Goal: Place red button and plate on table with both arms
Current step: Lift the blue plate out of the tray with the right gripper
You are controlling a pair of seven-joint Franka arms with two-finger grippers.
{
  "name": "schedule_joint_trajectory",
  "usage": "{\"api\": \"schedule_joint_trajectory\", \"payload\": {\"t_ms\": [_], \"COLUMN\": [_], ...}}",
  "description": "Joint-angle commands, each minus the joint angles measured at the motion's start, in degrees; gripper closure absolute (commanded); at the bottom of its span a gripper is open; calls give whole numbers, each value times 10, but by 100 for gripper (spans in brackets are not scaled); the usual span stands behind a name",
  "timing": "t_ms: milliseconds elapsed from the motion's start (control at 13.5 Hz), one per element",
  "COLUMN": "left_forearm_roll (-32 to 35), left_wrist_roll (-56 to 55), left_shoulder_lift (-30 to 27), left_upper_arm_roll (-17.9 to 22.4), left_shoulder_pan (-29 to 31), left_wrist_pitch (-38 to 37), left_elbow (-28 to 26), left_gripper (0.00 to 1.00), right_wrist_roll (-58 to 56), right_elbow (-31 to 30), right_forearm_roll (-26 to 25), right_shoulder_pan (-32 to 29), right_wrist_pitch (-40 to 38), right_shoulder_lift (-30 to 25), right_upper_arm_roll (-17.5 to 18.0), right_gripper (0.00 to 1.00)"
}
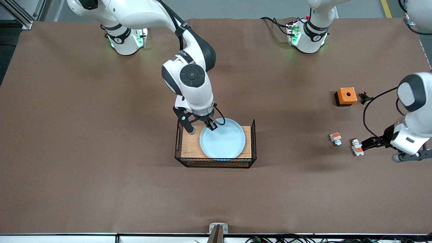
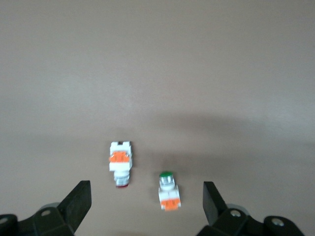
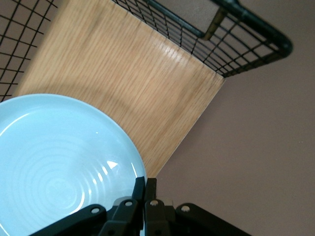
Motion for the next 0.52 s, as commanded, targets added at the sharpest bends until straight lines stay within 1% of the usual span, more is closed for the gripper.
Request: {"api": "schedule_joint_trajectory", "payload": {"t_ms": [0,74,149,223,297,371,446], "left_forearm_roll": [-4,-19,-26,-26,-26,-26,-25], "left_wrist_roll": [0,-6,-18,-22,-22,-22,-17], "left_shoulder_lift": [-60,-81,-95,-106,-110,-110,-110], "left_upper_arm_roll": [-7,-14,-21,-23,-24,-24,-24], "left_shoulder_pan": [2,1,2,2,2,1,1], "left_wrist_pitch": [-59,-71,-78,-102,-134,-170,-205], "left_elbow": [-4,-3,2,11,32,58,91], "left_gripper": [0,0,0,0,0,0,0], "right_wrist_roll": [1,1,1,1,0,0,0], "right_elbow": [30,34,48,68,88,97,98], "right_forearm_roll": [-4,-5,-5,-5,-5,-4,-3], "right_shoulder_pan": [-2,-2,-2,-2,-2,-2,-2], "right_wrist_pitch": [-9,-23,-45,-79,-110,-135,-151], "right_shoulder_lift": [7,5,3,2,1,-2,-17], "right_upper_arm_roll": [-5,-5,-5,-4,-4,-3,-2], "right_gripper": [98,98,98,98,98,98,98]}}
